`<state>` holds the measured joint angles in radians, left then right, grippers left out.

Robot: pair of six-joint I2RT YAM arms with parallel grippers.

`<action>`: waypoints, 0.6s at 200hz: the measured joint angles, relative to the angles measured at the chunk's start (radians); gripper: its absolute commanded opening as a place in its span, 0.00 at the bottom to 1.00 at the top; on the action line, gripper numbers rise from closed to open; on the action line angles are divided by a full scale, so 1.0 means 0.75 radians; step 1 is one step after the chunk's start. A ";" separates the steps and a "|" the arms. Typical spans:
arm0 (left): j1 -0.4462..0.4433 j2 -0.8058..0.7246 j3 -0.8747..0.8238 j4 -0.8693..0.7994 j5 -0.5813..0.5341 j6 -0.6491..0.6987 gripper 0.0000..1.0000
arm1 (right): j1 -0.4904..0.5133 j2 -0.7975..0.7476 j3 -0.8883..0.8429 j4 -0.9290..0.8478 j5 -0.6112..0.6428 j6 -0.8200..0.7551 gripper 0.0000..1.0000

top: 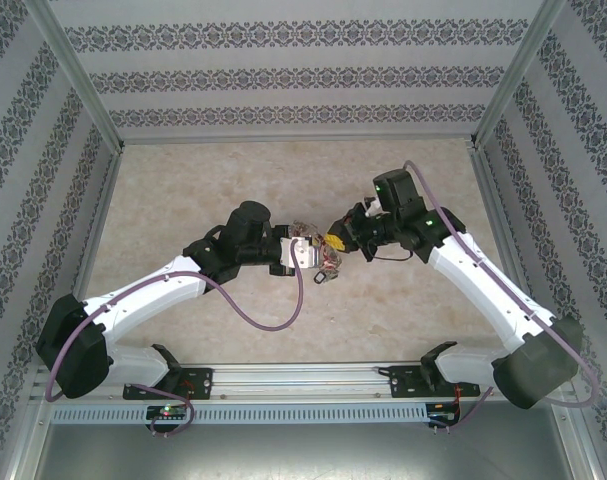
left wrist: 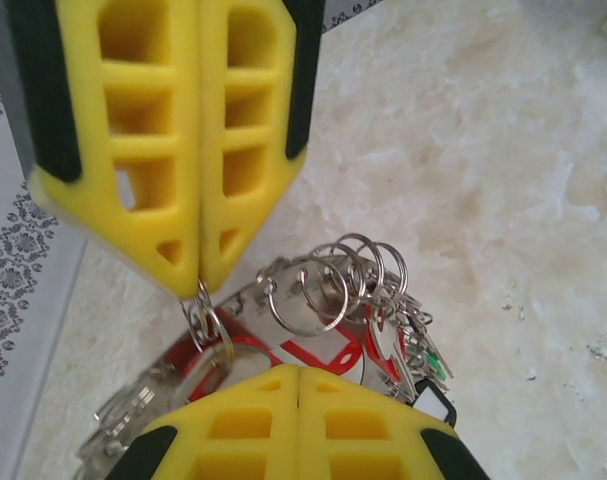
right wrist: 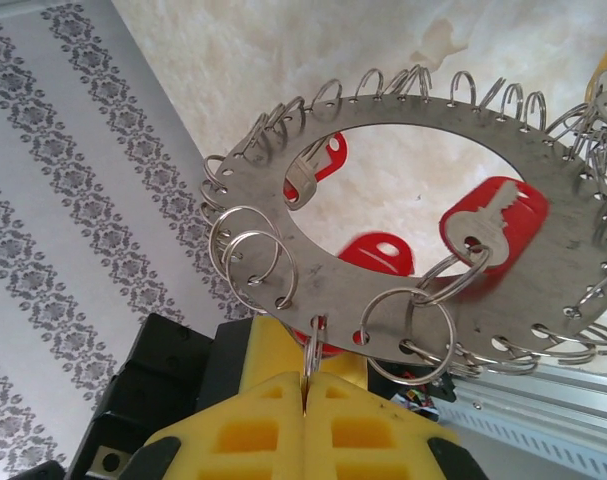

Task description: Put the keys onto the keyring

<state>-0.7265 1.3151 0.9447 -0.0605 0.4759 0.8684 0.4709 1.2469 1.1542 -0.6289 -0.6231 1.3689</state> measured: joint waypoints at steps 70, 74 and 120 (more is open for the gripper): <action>0.000 -0.034 -0.094 0.076 -0.042 -0.050 0.38 | -0.041 -0.024 -0.047 0.048 -0.050 0.063 0.00; 0.000 -0.038 -0.099 0.081 -0.038 -0.065 0.38 | -0.041 -0.024 -0.050 0.050 -0.051 0.064 0.00; 0.000 -0.041 -0.100 0.185 -0.002 -0.202 0.38 | -0.040 -0.031 -0.073 0.064 -0.054 0.096 0.00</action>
<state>-0.7265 1.2842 0.8700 0.0780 0.4747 0.7170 0.4408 1.2240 1.0992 -0.5812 -0.6636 1.4410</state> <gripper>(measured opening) 0.381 0.049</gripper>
